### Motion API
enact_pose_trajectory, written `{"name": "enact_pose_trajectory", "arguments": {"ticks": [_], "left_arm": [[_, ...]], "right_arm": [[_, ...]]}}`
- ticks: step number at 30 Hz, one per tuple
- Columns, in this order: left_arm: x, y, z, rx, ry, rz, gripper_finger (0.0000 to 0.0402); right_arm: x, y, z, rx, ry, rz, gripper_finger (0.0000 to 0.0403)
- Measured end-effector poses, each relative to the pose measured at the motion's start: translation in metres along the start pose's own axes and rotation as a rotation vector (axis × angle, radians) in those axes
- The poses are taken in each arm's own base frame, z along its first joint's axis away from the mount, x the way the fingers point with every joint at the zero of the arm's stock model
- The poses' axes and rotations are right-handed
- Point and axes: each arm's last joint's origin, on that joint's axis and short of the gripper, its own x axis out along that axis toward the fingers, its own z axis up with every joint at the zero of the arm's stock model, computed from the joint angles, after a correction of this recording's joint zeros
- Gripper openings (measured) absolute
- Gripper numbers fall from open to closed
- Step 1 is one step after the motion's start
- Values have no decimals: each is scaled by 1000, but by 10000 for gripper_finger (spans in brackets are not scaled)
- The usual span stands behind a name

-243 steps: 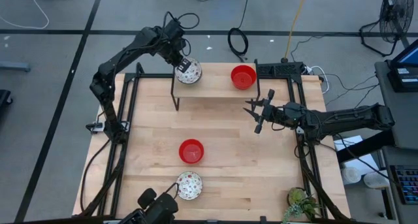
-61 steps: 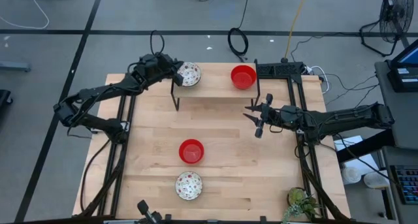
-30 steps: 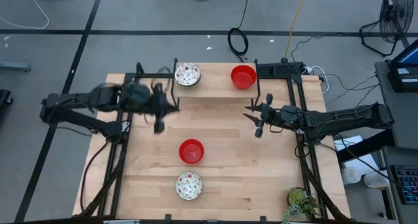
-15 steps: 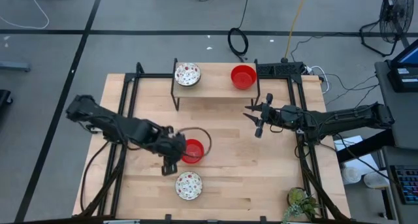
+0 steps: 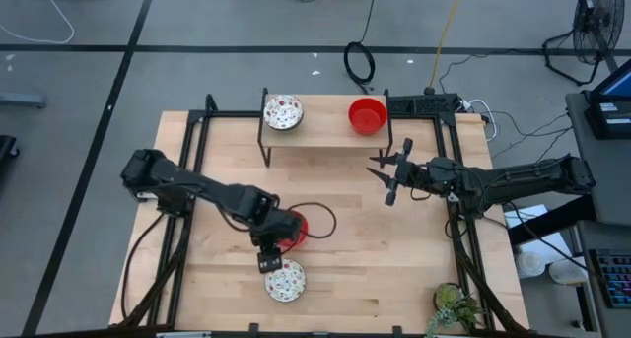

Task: Pick & Place Mini bowls
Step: Stack the white patterned bowl on the white patterned bowls on the shelf

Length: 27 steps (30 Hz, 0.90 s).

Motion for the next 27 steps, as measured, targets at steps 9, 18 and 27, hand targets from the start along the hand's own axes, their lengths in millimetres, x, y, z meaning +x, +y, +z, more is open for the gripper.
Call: {"name": "enact_pose_trajectory", "arguments": {"ticks": [9, 18, 27], "left_arm": [[33, -13, 9, 39, -4, 8, 203], [64, -18, 7, -20, 54, 91, 203], [76, -11, -2, -155, 47, 254, 202]], "right_arm": [[0, 0, 2, -64, -17, -5, 116], [0, 0, 2, -66, -16, -3, 116], [0, 0, 1, -35, -14, 4, 116]]}}
